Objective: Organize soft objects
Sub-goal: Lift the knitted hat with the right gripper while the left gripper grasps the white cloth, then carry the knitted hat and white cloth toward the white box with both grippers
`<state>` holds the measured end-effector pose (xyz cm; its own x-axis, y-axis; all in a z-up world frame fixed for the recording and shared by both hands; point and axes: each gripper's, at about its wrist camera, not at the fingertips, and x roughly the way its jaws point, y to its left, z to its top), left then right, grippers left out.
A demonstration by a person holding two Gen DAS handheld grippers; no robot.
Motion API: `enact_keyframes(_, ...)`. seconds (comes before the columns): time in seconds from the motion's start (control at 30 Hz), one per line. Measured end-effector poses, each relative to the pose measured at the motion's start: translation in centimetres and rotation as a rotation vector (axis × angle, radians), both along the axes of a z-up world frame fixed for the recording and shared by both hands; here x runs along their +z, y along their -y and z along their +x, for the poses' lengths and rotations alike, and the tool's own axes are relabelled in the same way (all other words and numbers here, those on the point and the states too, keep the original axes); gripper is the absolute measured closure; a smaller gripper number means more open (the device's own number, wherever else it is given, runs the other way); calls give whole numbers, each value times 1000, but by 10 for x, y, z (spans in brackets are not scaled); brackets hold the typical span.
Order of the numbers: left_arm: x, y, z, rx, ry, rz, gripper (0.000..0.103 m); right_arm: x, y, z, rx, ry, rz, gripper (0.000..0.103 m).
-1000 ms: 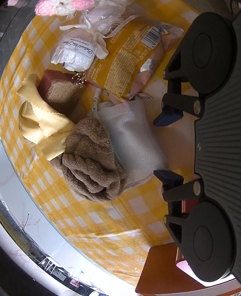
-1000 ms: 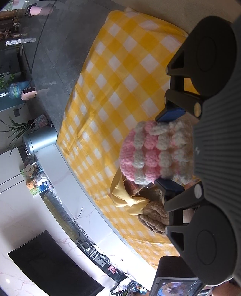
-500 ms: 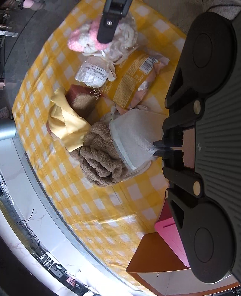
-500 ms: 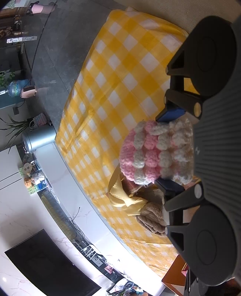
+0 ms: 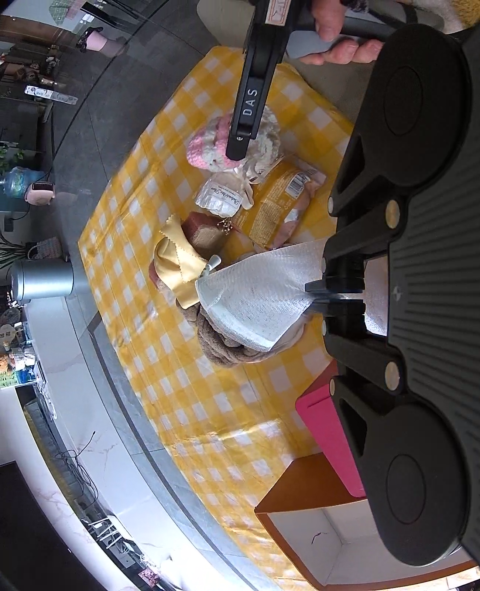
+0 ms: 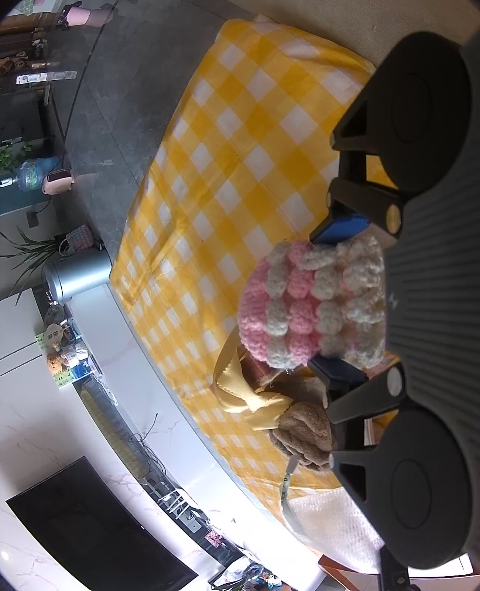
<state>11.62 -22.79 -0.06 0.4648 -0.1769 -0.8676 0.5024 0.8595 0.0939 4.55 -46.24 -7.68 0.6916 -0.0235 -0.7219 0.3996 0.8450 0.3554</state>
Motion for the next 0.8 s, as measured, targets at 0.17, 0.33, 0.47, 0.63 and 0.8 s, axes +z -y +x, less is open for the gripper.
enact_keyframes(0.17,11,-18,-11,15,-17,-65,101,1,-5,2,14,-10,-26,38)
enact_keyframes(0.33,27,-47,-23,54,-41,-162,101,7,-10,-1,29,5,-43,38)
enact_keyframes(0.47,48,-76,-41,92,24,-220,100,13,-17,-6,33,21,-48,38)
enact_keyframes(0.63,68,-124,-51,170,78,-293,100,32,-29,-15,102,136,16,38)
enact_keyframes(0.8,69,-182,-43,316,151,-325,100,54,-51,-22,244,245,87,38)
